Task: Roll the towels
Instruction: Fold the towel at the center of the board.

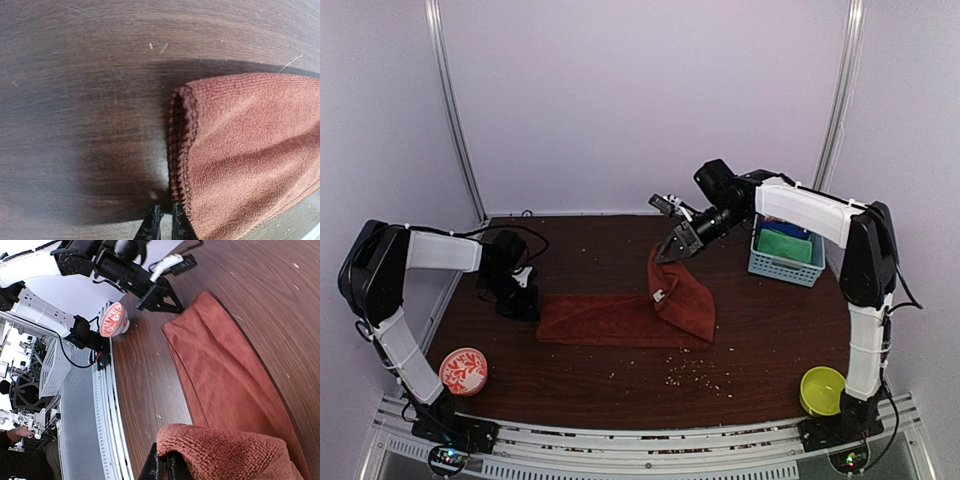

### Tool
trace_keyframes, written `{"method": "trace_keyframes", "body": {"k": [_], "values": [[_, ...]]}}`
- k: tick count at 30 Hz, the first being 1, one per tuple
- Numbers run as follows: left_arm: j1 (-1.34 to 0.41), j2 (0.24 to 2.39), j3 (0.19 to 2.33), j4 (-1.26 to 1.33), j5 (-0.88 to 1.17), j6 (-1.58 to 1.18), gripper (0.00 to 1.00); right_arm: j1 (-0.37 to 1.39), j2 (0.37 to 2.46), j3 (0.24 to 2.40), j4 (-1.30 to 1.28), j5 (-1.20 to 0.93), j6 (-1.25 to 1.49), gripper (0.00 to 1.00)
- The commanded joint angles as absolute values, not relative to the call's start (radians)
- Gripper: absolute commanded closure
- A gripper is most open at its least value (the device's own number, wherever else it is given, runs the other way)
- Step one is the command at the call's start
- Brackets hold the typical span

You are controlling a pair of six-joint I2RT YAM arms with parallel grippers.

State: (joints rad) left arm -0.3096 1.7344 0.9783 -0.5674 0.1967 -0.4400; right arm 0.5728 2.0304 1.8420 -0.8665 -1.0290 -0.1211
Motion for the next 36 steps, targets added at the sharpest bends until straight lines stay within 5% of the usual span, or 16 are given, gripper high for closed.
{"method": "trace_keyframes", "body": {"k": [1,12,22,36], "values": [[-0.32,1.755,0.964,-0.573,0.175,-0.455,0.91,0.644,2.121,1.944,-0.742,-1.053,0.019,1.0],[-0.319,1.714,0.965,-0.586,0.159,-0.469,0.91,0.778,2.32,2.142,-0.43,-1.115,0.337,1.0],[-0.315,1.66,0.956,-0.601,0.139,-0.487,0.91,0.876,2.497,2.143,0.254,-1.183,0.913,1.0],[-0.312,1.57,0.979,-0.678,0.089,-0.502,0.91,0.895,2.634,2.189,0.198,-1.053,0.806,1.0]]}}
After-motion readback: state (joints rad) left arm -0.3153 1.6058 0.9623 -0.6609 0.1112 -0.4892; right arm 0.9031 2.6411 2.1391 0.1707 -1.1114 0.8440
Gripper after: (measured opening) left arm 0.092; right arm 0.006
